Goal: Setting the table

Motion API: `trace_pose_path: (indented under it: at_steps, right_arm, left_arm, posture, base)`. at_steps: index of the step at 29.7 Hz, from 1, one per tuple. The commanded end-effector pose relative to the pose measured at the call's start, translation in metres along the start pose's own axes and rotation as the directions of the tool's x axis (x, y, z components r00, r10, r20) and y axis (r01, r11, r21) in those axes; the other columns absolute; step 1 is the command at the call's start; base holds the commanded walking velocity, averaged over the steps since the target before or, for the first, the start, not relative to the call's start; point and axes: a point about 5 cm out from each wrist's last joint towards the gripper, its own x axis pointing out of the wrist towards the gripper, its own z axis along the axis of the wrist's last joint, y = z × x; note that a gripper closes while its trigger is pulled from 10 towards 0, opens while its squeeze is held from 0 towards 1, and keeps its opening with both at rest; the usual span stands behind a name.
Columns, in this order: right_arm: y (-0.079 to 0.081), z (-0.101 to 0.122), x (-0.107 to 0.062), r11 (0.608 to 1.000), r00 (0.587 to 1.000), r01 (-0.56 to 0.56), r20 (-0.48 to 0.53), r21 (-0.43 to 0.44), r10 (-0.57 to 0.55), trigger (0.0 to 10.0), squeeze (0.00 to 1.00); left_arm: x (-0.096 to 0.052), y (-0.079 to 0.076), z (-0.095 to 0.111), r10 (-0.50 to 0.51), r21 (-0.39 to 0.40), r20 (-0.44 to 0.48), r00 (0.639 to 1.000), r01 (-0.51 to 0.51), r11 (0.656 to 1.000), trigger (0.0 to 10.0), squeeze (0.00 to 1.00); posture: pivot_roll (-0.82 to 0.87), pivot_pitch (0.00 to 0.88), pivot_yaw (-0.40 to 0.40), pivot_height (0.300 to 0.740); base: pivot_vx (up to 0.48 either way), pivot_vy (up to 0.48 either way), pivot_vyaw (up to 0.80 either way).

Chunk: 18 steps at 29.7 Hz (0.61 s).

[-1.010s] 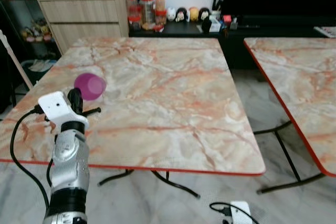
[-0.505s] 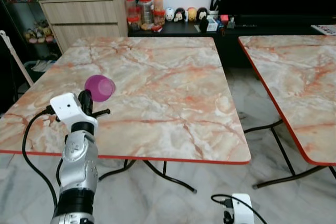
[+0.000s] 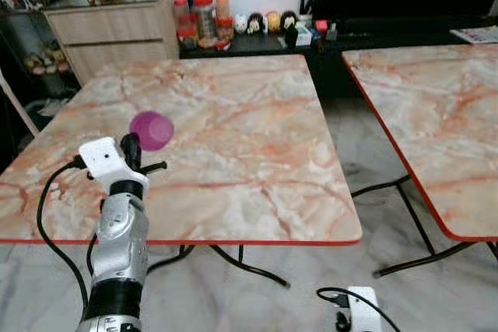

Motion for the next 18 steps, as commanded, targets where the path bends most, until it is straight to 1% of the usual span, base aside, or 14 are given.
trace_pose_path:
  at_steps: [1,11,13,18]
  right_arm:
    - [0.0048,0.0012,0.0002,1.0,1.0,-0.012,0.005,0.003,0.012,10.0,0.0]
    - [0.0086,0.0048,0.001,1.0,0.999,-0.029,0.013,-0.007,0.029,10.0,0.0]
    - [0.0088,0.005,0.001,0.999,0.999,-0.032,0.015,-0.007,0.032,10.0,0.0]
    - [0.0091,0.0061,0.0011,0.999,0.999,-0.035,0.02,-0.008,0.035,10.0,0.0]
  left_arm:
    - [0.0003,0.0022,0.002,0.005,0.01,0.008,1.0,-0.005,1.0,10.0,0.0]
    - [-0.0032,0.0005,-0.0002,-0.006,0.026,0.001,1.0,0.006,1.0,10.0,0.0]
    - [-0.0034,-0.0011,-0.0007,-0.017,0.041,0.0,1.0,0.017,0.999,10.0,0.0]
    - [-0.0034,-0.0039,-0.0007,-0.024,0.035,0.0,1.0,0.024,0.999,10.0,0.0]
  posture:
    - [0.05,0.0,0.029,0.74]
    - [0.06,0.0,0.029,0.74]
    - [0.06,0.0,0.027,0.74]
    - [0.05,0.0,0.03,0.74]
  base:
    - [0.0,-0.405,0.0]
    - [0.0,-0.404,0.0]
    - [0.0,-0.403,0.0]
    - [0.0,-0.405,0.0]
